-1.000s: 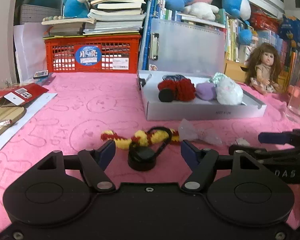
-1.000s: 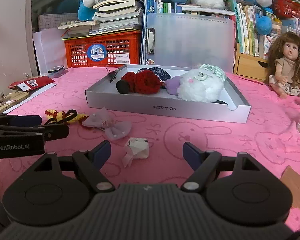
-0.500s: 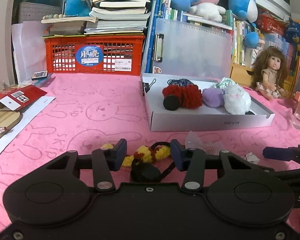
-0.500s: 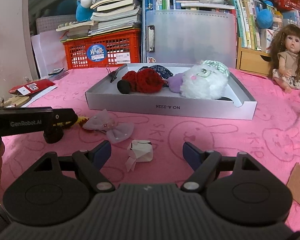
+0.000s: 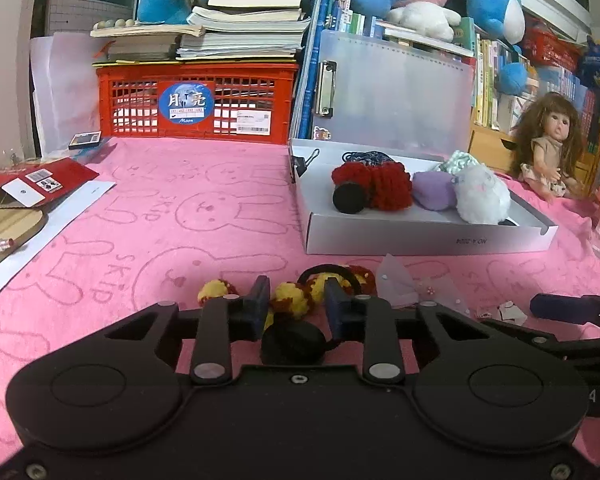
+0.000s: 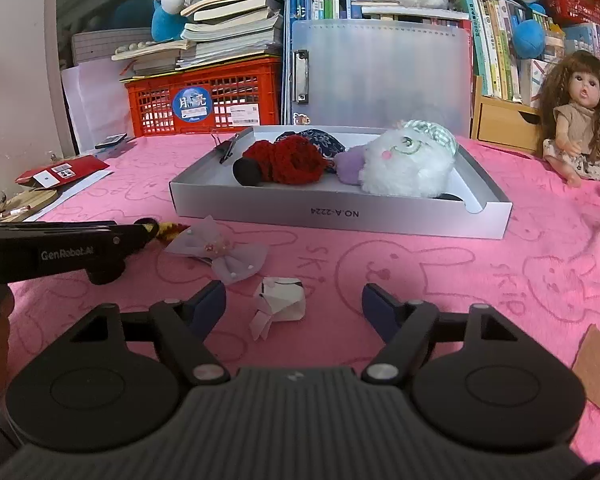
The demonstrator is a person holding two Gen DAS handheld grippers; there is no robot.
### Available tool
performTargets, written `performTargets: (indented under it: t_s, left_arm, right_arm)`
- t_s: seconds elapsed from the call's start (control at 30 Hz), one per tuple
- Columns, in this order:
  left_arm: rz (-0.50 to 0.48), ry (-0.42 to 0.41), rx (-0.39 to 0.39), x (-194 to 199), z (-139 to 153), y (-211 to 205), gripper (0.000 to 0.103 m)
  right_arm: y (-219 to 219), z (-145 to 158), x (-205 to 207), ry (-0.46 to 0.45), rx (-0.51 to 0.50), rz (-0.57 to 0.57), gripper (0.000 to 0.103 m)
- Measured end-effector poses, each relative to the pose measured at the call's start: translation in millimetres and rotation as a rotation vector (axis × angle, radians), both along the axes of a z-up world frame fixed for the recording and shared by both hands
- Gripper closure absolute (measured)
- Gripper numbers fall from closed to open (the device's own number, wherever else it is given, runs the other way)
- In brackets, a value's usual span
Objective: Organize objects
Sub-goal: 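Close the left gripper on the crochet strip while the right gripper grasps the white paper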
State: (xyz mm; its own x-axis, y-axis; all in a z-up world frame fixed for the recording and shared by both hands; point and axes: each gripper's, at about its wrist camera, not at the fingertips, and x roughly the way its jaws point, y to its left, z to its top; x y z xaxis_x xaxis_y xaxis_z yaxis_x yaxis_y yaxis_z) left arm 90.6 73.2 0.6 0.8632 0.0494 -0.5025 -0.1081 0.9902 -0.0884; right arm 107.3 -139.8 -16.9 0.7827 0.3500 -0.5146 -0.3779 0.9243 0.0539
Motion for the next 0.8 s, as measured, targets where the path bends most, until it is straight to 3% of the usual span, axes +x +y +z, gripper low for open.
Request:
performTargets:
  t_s: [0.63,0.8]
  left_arm:
    - [-0.003,0.028,0.063,6.2,-3.5,-7.1,0.074]
    - [0.000,0.024,0.063,5.1,-4.1,-7.3,0.077]
  right_arm:
    - [2.0,-1.5,-0.9,-0.003,-0.012,0.007,0.032]
    - [1.7,-1.5,-0.9,-0.006,-0.012,0.008,0.041]
